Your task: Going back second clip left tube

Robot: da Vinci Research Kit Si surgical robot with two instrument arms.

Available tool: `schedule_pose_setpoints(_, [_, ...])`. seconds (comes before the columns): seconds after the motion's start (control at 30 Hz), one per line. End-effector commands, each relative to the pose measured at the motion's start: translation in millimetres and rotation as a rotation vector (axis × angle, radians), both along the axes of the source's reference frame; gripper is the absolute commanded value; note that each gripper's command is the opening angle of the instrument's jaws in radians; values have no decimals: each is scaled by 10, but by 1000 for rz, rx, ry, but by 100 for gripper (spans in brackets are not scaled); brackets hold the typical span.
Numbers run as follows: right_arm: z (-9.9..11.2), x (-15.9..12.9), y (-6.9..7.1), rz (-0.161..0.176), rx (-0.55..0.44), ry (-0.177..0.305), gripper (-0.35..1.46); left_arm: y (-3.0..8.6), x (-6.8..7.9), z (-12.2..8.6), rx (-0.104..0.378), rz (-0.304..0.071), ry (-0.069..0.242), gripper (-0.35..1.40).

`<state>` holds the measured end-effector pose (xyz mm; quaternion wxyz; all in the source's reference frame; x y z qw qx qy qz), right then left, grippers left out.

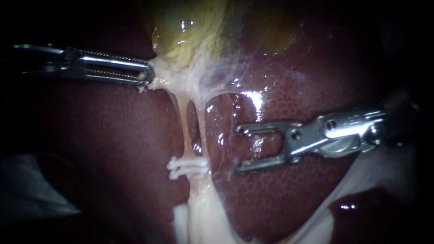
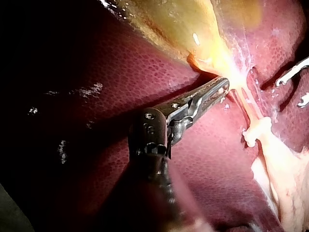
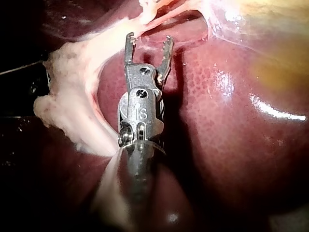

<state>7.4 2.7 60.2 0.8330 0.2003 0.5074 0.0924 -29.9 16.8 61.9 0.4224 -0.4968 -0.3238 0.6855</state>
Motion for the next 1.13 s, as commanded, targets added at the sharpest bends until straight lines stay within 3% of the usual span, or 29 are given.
schedule_pose_setpoints(0.03, [-3, -4, 2, 0, -7, -2, 50, 0, -1, 0, 0, -1, 1, -35])
schedule_pose_setpoints(0.3, [-11, -25, 11, 11, -18, -14, 50, -2, -3, 2, -3, -4, 3, -35])
schedule_pose_setpoints(0.57, [-11, -29, 12, -4, -43, -10, 50, -21, -28, 25, -21, -10, 16, -35])
schedule_pose_setpoints(0.77, [-10, -33, 15, -12, -68, 0, 50, -29, -44, 41, -26, -12, 29, -35])
schedule_pose_setpoints(1.13, [-10, -34, 15, -7, -69, 3, 50, -29, -44, 41, -25, -11, 29, -35])
